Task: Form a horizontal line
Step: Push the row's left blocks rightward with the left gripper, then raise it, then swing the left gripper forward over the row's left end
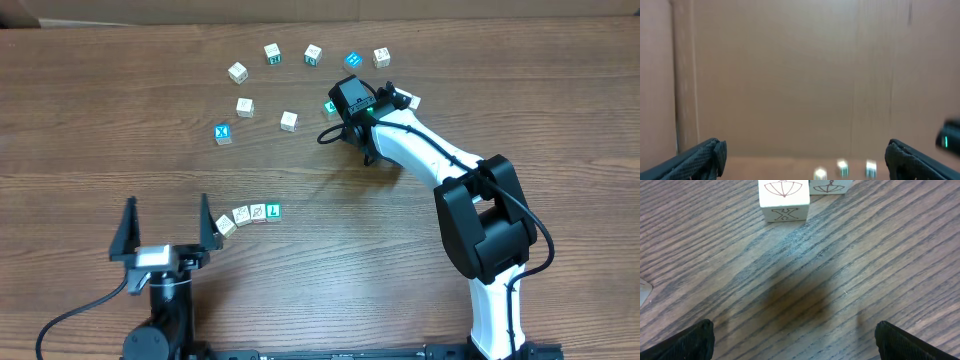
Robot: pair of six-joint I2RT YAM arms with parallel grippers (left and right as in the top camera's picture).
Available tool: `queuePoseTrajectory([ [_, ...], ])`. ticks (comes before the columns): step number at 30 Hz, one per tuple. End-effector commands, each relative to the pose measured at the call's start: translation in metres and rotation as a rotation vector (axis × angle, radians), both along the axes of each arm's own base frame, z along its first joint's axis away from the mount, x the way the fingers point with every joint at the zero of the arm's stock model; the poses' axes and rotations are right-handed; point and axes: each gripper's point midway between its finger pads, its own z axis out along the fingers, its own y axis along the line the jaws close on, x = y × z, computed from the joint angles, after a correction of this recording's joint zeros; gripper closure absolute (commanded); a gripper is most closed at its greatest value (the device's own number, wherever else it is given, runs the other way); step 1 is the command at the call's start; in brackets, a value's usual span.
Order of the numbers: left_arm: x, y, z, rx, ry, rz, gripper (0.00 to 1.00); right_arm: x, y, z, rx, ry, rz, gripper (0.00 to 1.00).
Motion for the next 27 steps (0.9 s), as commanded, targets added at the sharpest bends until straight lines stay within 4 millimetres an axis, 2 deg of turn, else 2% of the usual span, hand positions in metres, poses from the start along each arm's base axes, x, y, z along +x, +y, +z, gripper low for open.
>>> queuePoseTrajectory([
  [1,-0.003,0.005,0.004,-0.088,-0.029,-0.006,0.00,0.002,-0.002,0.012,0.001,-0.029,-0.006,0.00],
  [6,0.008,0.004,-0.026,-0.163,0.096,-0.029,0.00,0.002,-0.002,0.012,0.001,-0.029,-0.007,0.00],
  [8,0.013,0.004,-0.045,-0.160,0.177,-0.022,0.00,0.002,-0.002,0.012,0.001,-0.029,-0.007,0.00],
  [12,0.017,0.003,-0.104,-0.152,0.420,-0.002,0.00,0.002,-0.002,0.012,0.001,-0.029,-0.007,0.00],
  [13,0.017,0.002,-0.111,-0.144,0.448,-0.005,0.00,0.002,-0.002,0.012,0.001,-0.029,-0.007,0.00],
  [16,0.017,0.001,-0.113,-0.144,0.462,-0.013,0.00,0.002,-0.002,0.012,0.001,-0.029,-0.007,0.00],
  [19,0.015,0.023,-0.106,-0.183,0.421,0.111,0.00,0.002,-0.002,0.012,0.001,-0.029,-0.007,0.00],
  [21,0.015,0.023,-0.101,-0.186,0.400,0.110,0.00,0.002,-0.002,0.012,0.001,-0.029,-0.007,0.00],
  [25,0.015,0.021,-0.110,-0.181,0.437,0.101,0.00,0.002,-0.002,0.012,0.001,-0.029,-0.007,0.00],
  [27,0.017,0.013,-0.097,-0.177,0.389,0.047,0.00,0.002,-0.002,0.012,0.001,-0.029,-0.007,0.00],
])
